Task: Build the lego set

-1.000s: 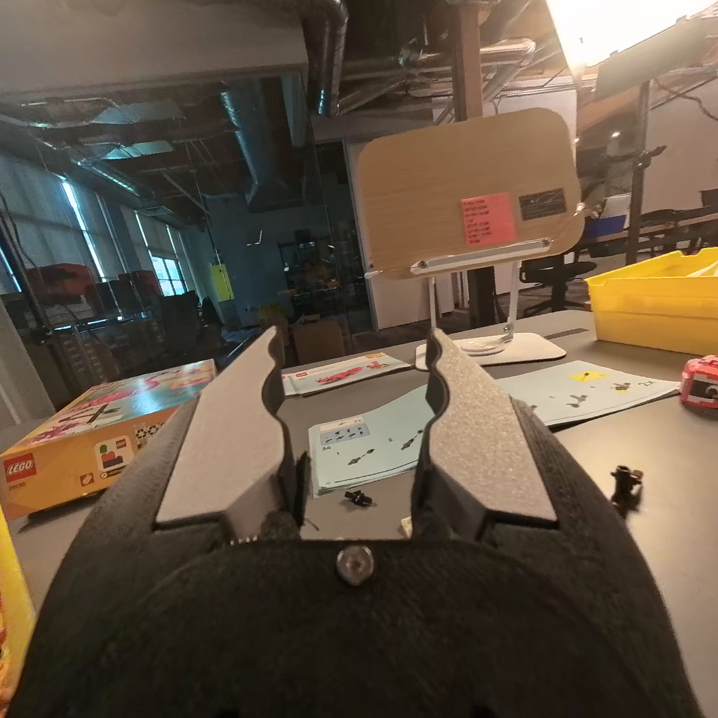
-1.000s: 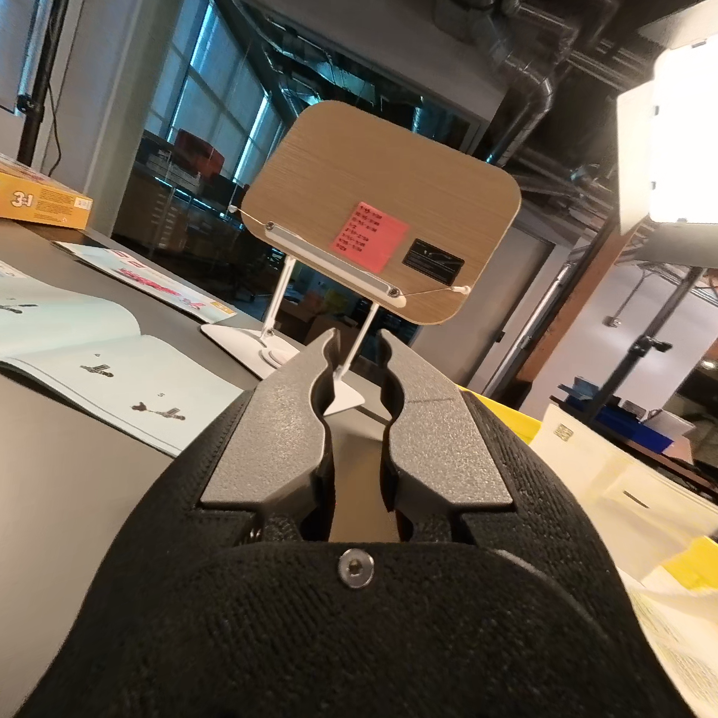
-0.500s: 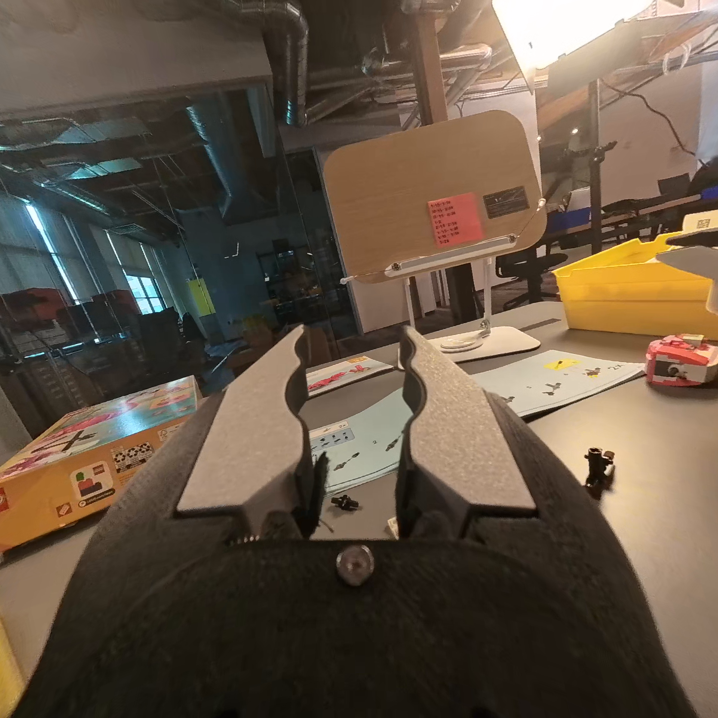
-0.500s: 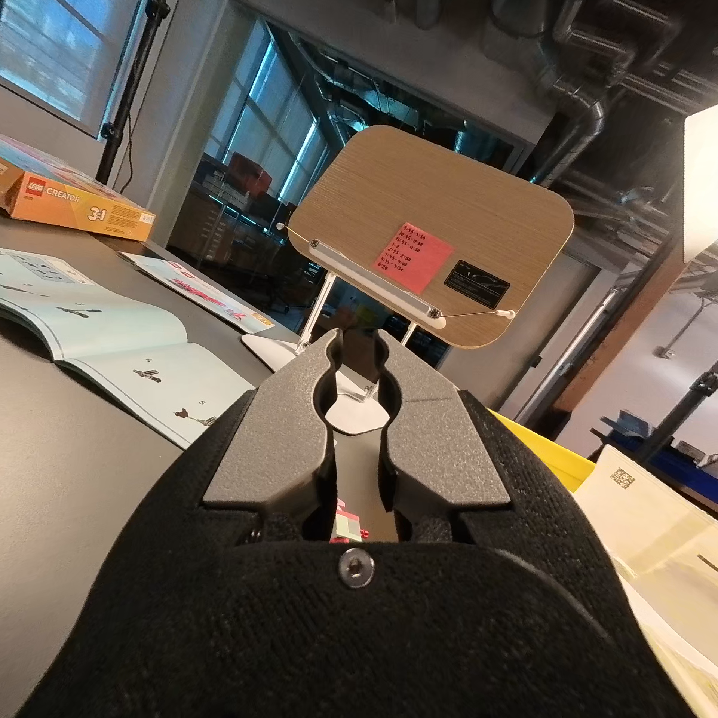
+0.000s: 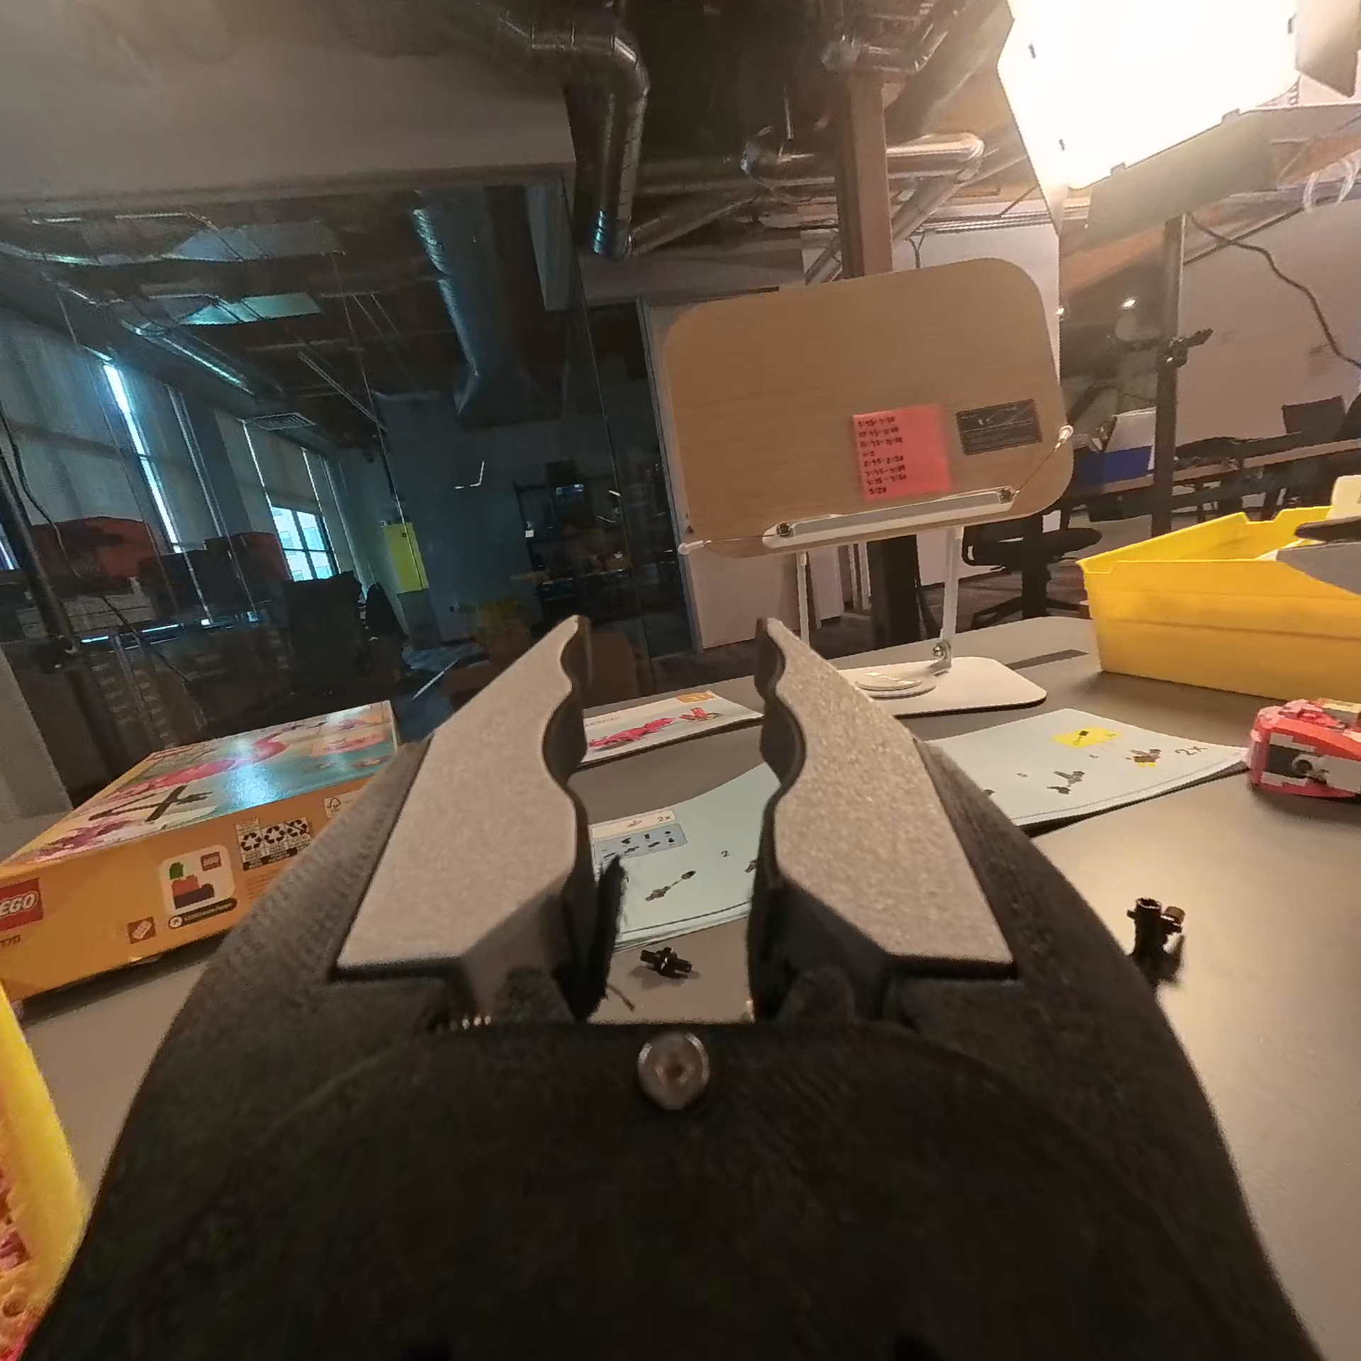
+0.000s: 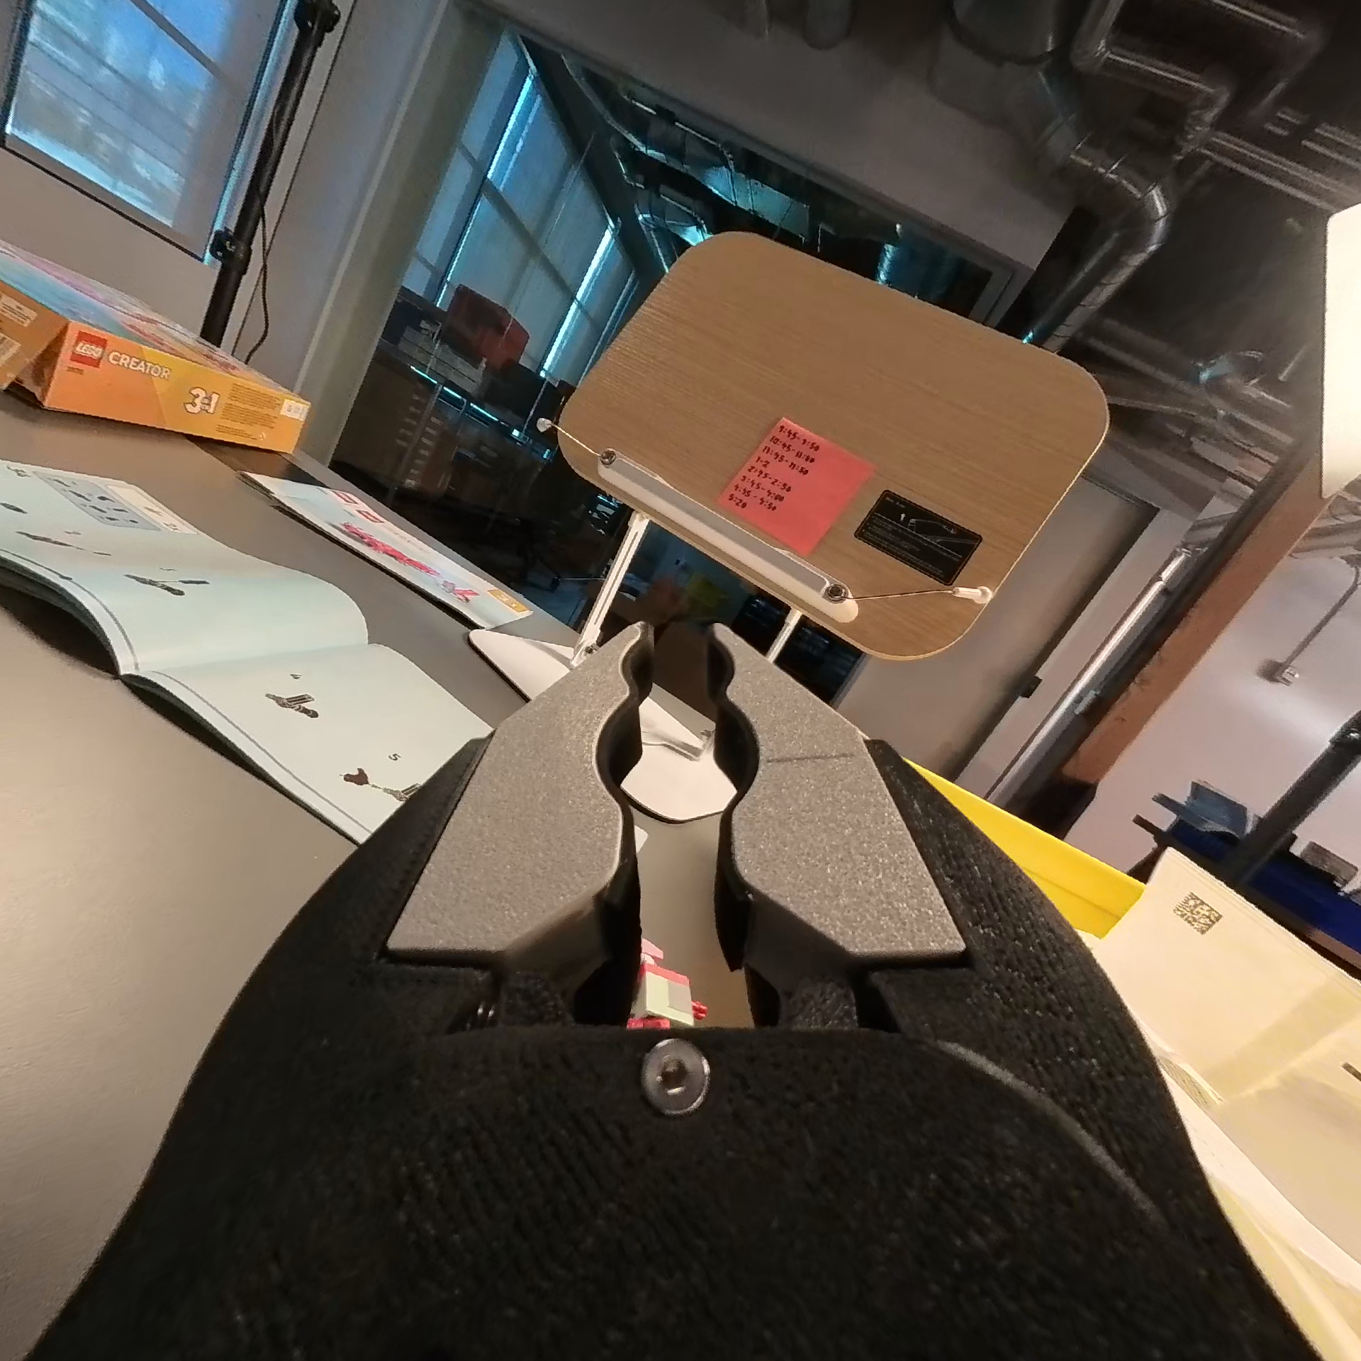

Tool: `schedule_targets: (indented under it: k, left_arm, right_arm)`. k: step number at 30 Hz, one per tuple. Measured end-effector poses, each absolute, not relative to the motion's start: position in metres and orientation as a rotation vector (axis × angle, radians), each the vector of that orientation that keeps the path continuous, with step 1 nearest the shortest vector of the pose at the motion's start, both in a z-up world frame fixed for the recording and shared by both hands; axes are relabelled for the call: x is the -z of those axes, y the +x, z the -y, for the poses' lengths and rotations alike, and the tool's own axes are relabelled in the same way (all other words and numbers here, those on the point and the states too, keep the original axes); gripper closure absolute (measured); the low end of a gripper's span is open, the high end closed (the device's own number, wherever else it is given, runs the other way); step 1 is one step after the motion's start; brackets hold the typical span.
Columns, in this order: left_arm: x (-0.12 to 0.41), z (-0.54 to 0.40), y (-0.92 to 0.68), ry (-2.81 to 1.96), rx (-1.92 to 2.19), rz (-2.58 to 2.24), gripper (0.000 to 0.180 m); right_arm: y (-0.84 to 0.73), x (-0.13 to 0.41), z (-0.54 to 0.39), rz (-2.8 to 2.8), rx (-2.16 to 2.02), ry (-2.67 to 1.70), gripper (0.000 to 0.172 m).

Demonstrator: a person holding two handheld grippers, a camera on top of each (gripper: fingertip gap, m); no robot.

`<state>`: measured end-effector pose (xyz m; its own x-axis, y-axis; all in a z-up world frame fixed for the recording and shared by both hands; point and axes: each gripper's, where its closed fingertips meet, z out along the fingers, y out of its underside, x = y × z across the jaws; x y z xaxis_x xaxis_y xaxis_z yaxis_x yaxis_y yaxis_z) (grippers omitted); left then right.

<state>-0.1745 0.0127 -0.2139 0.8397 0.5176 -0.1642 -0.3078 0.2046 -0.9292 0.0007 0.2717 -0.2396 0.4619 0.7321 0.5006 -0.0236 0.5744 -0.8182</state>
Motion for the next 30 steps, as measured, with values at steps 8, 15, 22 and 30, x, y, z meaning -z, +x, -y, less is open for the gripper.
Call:
schedule_targets:
  k: [8,15,22,30]
  left_arm:
    - [0.2143,-0.0116,-0.1773,-1.236,-0.568,0.219,0.137]
    - [0.2152,-0.0137,-0.1755,-1.235,-0.55,0.223,0.137]
    - [0.2178,-0.0205,-0.1691,-1.256,-0.559,0.185,0.138]
    - [0.2166,-0.0167,-0.1739,-1.242,-0.548,0.215,0.138]
  right_arm:
    - [0.0001,0.2408,-0.272,0.996,-0.541,-0.851,0.16]
    - [0.0,0.241,-0.2724,0.995,-0.541,-0.853,0.161]
    - [-0.0009,0.242,-0.2723,1.001,-0.54,-0.855,0.161]
    - [-0.0011,0.2424,-0.2728,1.001,-0.544,-0.859,0.161]
